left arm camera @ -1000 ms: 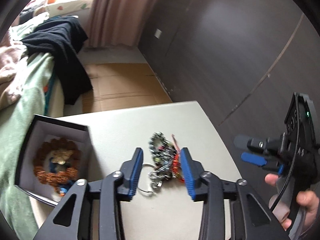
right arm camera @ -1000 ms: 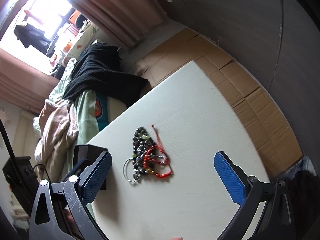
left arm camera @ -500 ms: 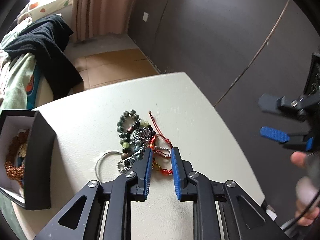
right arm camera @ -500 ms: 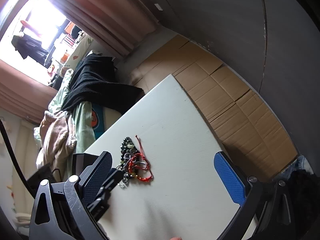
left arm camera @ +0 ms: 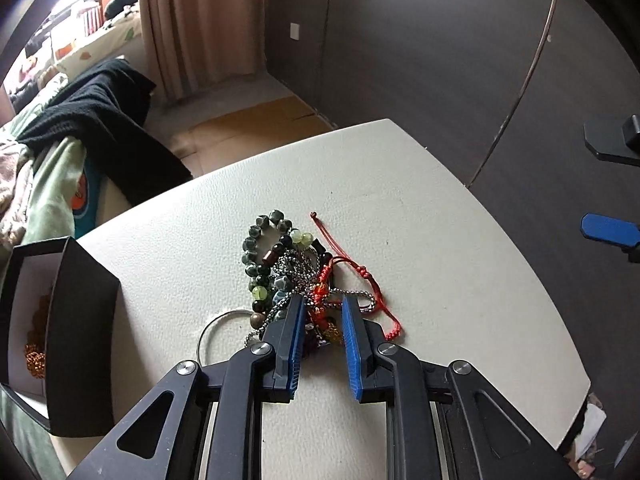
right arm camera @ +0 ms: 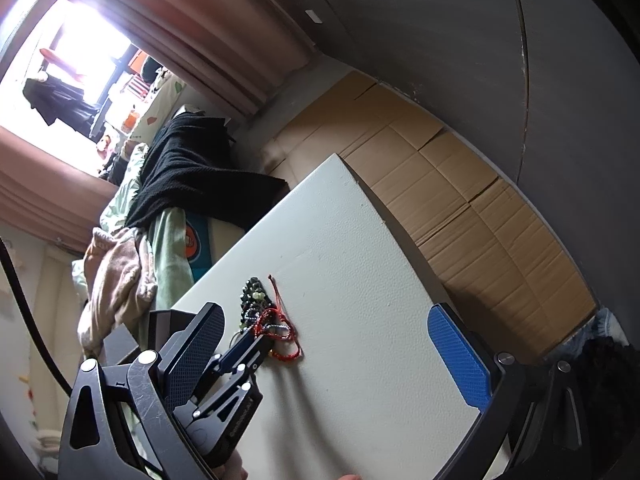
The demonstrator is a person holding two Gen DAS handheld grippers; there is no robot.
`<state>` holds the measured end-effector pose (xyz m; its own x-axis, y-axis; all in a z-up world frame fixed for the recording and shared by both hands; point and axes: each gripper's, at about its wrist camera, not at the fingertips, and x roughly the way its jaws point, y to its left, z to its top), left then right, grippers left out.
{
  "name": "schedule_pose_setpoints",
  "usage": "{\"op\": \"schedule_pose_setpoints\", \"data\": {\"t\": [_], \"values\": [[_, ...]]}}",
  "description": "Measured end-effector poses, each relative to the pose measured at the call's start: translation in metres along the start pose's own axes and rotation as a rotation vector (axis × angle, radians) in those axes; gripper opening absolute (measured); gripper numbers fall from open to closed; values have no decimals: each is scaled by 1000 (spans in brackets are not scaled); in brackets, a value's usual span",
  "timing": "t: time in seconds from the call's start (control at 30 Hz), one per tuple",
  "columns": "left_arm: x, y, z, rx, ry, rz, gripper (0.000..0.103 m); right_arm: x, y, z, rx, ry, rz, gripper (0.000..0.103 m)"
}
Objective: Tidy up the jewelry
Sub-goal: 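Grasp the red string bracelet with the left gripper and lift it, then carry the red string toward the box with the left gripper while the right gripper grasps the dark beaded bracelets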
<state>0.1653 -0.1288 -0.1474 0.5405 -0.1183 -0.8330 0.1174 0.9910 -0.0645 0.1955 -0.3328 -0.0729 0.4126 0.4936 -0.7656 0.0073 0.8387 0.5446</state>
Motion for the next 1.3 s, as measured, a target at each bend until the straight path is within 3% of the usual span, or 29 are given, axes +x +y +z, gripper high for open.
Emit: {"op": "schedule_pose_setpoints", "data": {"t": [0.13, 0.2, 0.6, 1.13, 1.3], "values": [[1, 2, -2, 1, 3, 13, 15, -1, -1, 0, -1, 1, 0, 103], [0, 6, -1, -14, -1, -2, 7, 0, -1, 0, -5, 3, -2, 103], [-52, 39, 16, -142, -108, -133, 7, 10, 13, -6, -36, 23, -8, 103], [-97, 100, 18, -267, -207, -138, 7, 42, 48, -20, -95, 81, 18, 102], [-107, 116, 15, -298, -227, -130, 7, 60, 64, -26, -132, 112, 28, 79]]}}
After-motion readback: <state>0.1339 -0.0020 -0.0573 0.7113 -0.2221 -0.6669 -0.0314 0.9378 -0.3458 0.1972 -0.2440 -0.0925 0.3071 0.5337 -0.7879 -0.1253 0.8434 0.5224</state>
